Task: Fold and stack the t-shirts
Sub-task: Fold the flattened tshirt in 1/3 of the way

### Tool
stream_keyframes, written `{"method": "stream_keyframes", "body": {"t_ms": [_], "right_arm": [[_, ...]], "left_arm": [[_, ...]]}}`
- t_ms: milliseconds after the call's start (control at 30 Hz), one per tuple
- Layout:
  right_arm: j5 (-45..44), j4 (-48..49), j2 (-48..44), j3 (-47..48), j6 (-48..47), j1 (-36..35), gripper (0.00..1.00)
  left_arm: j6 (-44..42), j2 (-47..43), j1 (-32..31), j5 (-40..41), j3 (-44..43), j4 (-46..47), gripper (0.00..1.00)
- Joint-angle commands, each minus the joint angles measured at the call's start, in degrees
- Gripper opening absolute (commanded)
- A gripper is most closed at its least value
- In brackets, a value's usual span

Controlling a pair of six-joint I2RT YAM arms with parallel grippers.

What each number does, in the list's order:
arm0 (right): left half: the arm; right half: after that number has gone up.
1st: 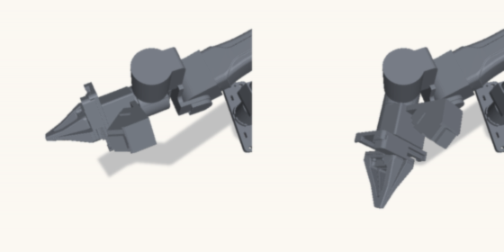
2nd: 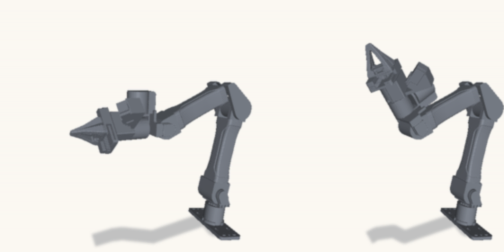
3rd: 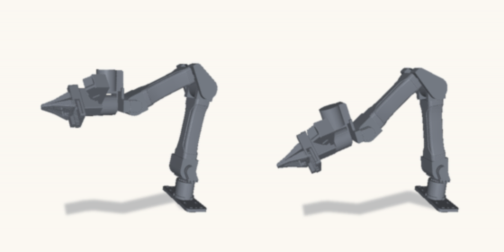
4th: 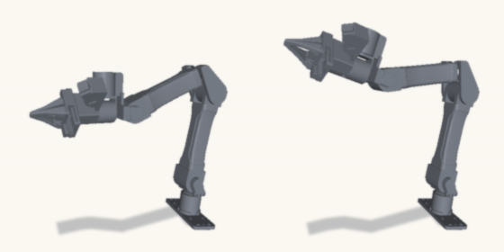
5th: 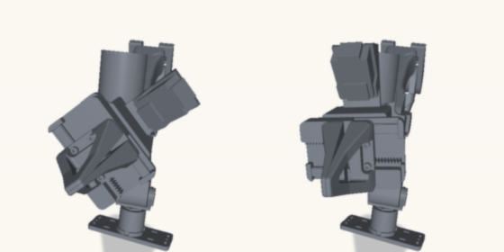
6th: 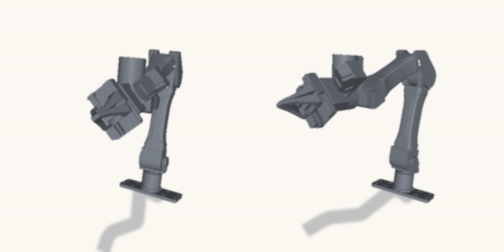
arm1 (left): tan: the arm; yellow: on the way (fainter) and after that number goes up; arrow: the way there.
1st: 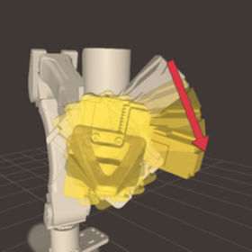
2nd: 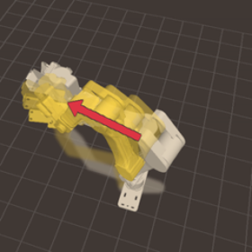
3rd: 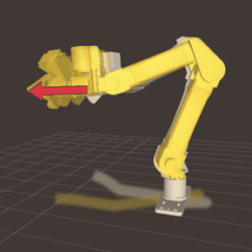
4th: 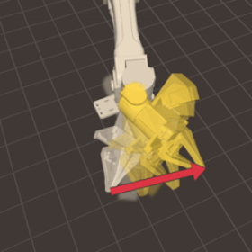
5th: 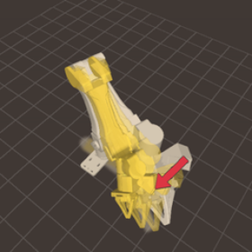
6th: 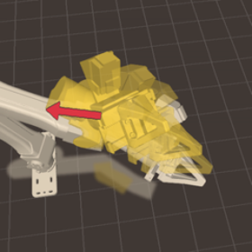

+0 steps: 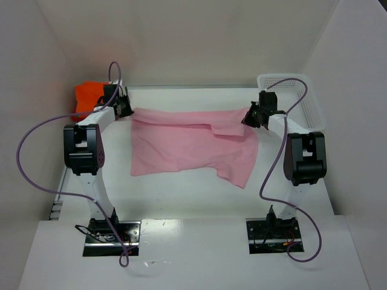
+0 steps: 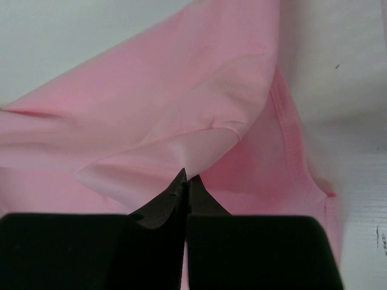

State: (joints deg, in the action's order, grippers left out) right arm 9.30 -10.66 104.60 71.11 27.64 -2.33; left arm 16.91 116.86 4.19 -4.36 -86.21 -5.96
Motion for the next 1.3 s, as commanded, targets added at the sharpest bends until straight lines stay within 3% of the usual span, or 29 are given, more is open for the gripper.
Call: {"method": "stream_keyframes", "body": {"t_ms": [0,633,1267], "right_arm": [[-2.62,1.25,-4.57,-2.11,0.31,1.27,0.00],[-5.78,0.81,0.08,-3.44,-0.22,2.42,0.00],[-8.16,-2.79,9.22,12.65,-3.56,2.42,0.00]], "left_arm": [[0.76,-3.56,-0.23,0.41,2.10,1.74,0.00],[0.76,-4.09,-0.23,0.93,6.93,1.74,0.00],[1.90,-6.38,-0.23,1.98,9.84,1.74,0.00]]}}
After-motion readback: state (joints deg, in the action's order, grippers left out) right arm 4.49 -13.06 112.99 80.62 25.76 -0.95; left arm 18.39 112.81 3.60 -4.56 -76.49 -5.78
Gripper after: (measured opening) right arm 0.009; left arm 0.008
